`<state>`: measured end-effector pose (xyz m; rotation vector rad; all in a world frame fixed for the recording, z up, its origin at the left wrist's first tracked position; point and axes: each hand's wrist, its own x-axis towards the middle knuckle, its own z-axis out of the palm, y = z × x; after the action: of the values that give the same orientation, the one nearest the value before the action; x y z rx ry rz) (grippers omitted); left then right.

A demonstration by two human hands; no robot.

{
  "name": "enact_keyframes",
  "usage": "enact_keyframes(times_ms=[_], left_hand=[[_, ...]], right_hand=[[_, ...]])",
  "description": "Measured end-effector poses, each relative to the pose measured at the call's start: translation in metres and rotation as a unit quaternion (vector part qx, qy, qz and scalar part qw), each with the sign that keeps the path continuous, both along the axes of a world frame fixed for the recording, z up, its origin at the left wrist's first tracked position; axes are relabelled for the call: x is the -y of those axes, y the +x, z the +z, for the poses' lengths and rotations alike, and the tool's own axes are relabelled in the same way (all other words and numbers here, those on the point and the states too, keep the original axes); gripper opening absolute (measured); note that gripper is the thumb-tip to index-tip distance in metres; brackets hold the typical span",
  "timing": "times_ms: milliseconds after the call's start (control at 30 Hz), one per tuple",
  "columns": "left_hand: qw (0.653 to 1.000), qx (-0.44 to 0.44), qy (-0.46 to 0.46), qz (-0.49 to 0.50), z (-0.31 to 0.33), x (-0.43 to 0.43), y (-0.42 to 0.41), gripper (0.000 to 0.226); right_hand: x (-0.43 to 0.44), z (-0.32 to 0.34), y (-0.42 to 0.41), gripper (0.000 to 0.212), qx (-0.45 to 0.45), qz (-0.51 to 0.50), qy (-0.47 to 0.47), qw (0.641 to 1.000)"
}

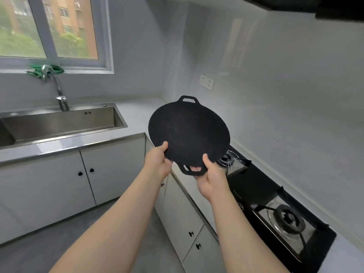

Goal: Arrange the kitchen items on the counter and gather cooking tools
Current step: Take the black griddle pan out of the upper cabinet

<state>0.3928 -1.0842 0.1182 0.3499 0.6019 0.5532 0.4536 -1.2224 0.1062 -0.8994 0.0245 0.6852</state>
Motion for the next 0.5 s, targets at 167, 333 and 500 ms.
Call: enact_keyframes(times_ms=[167,333,500], left_hand=[[0.999,-0.008,-0.009,0.041,-0.003,-0.038,0.018,0.032],[0.997,-0.014,-0.024,0.069,-0.010,-0.083,0.045,0.031],[0.997,-0.044,0.024,0.061,-0.015,-0.151,0.087,0.028]], right_hand=[[-0.055,-0.013,0.008,0.022,0.000,0.018,-0.019,1.000],[-0.110,-0.025,0.027,0.023,-0.027,0.000,0.004,1.000],[-0.181,-0.031,0.083,0.024,-0.048,-0.011,-0.004,0.999]])
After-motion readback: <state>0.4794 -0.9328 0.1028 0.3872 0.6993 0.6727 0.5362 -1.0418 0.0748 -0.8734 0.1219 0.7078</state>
